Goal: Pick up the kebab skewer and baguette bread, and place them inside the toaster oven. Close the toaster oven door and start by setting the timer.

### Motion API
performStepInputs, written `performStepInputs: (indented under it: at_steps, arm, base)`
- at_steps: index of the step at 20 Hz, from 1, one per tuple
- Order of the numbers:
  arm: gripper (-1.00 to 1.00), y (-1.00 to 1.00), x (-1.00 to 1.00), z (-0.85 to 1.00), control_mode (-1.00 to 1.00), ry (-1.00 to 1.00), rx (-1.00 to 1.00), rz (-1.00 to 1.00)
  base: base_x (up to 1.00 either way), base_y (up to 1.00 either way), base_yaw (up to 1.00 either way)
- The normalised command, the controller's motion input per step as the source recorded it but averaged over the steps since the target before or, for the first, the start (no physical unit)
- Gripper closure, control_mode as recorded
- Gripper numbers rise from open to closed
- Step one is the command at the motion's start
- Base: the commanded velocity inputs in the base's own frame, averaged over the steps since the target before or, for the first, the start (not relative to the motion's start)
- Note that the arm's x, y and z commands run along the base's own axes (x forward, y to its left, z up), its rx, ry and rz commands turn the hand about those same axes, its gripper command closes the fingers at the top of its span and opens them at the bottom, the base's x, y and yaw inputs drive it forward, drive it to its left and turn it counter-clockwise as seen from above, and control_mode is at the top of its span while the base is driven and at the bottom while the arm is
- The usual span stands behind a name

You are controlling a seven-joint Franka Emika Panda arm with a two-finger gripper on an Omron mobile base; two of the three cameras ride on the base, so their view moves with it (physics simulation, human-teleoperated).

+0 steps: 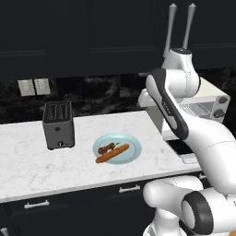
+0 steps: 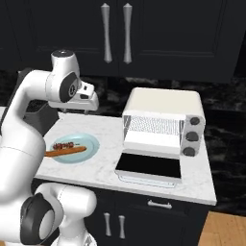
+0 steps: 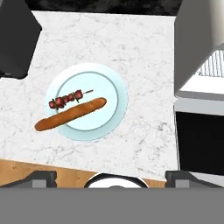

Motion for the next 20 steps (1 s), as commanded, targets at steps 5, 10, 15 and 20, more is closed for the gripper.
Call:
performStepInputs:
  at_steps: [5,10,15,20]
  arm:
    - [-1.00,0.00,0.00,0.00,1.00,0.00,0.00,0.00]
    - [-1.00,0.00,0.00,0.00,1.00,0.00,0.00,0.00]
    - [-1.00,0.00,0.00,0.00,1.00,0.00,0.00,0.00]
    - [-1.00,0.00,0.00,0.00,1.00,0.00,0.00,0.00]
  base:
    - [0.15,-0.29,-0.08]
    - [0.26,-0.25,-0.08]
    - [0.38,-0.42,0.00]
    - [0.49,-0.19,0.01]
